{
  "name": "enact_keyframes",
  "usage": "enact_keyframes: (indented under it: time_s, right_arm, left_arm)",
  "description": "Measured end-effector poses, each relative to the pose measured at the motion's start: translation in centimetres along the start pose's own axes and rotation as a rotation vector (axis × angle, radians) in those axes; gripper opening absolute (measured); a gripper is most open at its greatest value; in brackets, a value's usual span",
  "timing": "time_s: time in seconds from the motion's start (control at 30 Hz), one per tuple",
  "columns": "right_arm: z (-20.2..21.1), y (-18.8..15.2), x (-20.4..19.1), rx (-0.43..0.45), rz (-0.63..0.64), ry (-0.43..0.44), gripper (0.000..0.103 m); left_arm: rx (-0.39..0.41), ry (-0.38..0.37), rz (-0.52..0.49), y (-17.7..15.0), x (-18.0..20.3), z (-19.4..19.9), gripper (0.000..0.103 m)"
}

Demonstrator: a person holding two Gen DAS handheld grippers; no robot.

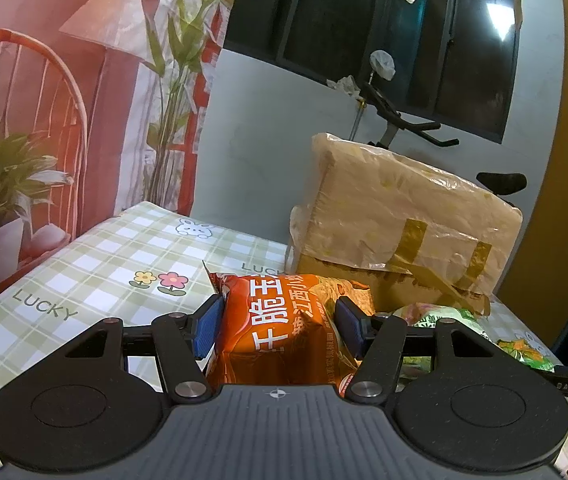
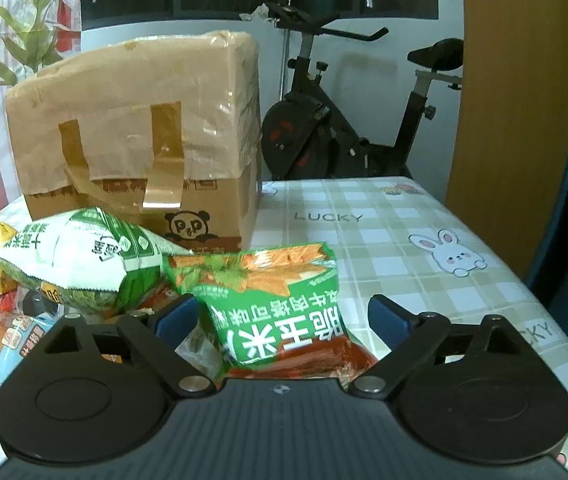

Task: Organize snacks
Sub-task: 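Carry both bags over the lined box and release them inside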

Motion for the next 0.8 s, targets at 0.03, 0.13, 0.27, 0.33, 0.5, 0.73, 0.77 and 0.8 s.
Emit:
enact_keyframes:
  time_s: [0.03,0.13,0.27,0.33,0.5,0.73,0.77,0.8]
  right_arm:
    - [-0.2,-0.1,0.0,-0.008,-0.009,0.007,0.094]
    - [-0.8,-0.4,0.1,-0.024,-0.039,0.035,0.094]
    - [-1.1,-0.7,0.0,-0.034,-0.053,0.052,0.09]
    - [-1.1,-0.7,0.1,-0.031,-0.061,0.052,0.078]
    - [-0.1,-0.3,0.8,0.01,-0.104,0.042,0.069]
    - [1.8,1.6,0.5,0.105,-0.091,0.025,0.069]
    - [2.0,1.8,0.4,0.117,-0.087,0.026,0.069]
    - [2.2,2.1,0.2,0.131,-0.083,0.026,0.069]
  left_arm:
    - [-0.001,-0.001,0.0,0.0,0.0,0.0,0.063]
    - [-0.003,-0.002,0.0,0.0,-0.1,0.0,0.063]
    - [-0.001,-0.002,0.0,0.0,-0.1,0.0,0.063]
    - [0.0,-0.003,0.0,0.0,-0.1,0.0,0.063]
    - [0.011,-0.002,0.002,0.1,-0.2,0.1,0.063]
    - [0.044,0.003,-0.013,0.9,-0.1,0.5,0.063]
    - [0.052,0.004,-0.016,1.1,-0.1,0.6,0.063]
    - [0.059,0.005,-0.019,1.3,-0.1,0.6,0.063]
Point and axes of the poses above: each gripper's, at about its wrist camera, not at the fingertips, and z roughly against the way its jaws point, x to its right, y to its top, the point moved 2 cm from there along -z, roughly the way its jaws point, and after that the axes turned 13 degrees about x, right-handed, at the moved point
